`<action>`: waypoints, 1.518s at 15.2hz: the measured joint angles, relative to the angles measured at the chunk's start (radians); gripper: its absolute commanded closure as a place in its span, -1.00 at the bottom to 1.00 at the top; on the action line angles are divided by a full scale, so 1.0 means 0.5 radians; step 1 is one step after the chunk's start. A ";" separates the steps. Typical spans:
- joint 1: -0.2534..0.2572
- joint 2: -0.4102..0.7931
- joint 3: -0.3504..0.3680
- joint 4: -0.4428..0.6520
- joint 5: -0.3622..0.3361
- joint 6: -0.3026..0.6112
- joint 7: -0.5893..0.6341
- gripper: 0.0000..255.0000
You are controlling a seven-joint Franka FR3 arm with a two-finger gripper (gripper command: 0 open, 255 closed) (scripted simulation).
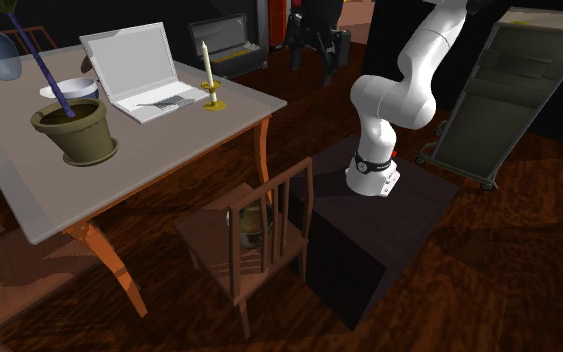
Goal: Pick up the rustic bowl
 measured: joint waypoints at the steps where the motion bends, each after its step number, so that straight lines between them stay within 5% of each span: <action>1: 0.000 0.000 0.000 0.000 0.000 0.000 0.000 -1.00; 12: -0.073 0.146 -0.272 -0.480 -0.106 0.624 -0.178 -1.00; 23: -0.100 0.725 -0.590 -0.705 -0.130 1.417 -0.406 -1.00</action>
